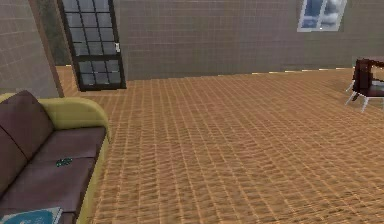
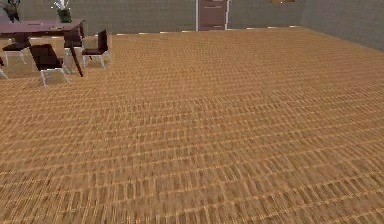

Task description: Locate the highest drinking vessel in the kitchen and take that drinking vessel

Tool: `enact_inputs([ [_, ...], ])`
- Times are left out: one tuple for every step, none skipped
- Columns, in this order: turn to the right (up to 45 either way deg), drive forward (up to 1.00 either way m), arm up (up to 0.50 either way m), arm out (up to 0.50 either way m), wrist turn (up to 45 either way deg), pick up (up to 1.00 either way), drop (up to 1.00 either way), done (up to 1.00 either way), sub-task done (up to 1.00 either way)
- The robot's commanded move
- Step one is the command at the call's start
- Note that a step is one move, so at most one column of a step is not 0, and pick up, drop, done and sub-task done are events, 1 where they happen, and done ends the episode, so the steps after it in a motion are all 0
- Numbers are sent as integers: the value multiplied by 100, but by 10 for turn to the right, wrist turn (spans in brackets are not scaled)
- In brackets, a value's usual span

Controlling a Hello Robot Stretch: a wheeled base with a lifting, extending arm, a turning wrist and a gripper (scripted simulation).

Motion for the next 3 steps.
enact_inputs([
  [90, 0, 0, 0, 0, 0, 0, 0, 0],
  [0, 10, 0, 0, 0, 0, 0, 0, 0],
  [-180, 0, 0, 0, 0, 0, 0, 0, 0],
])
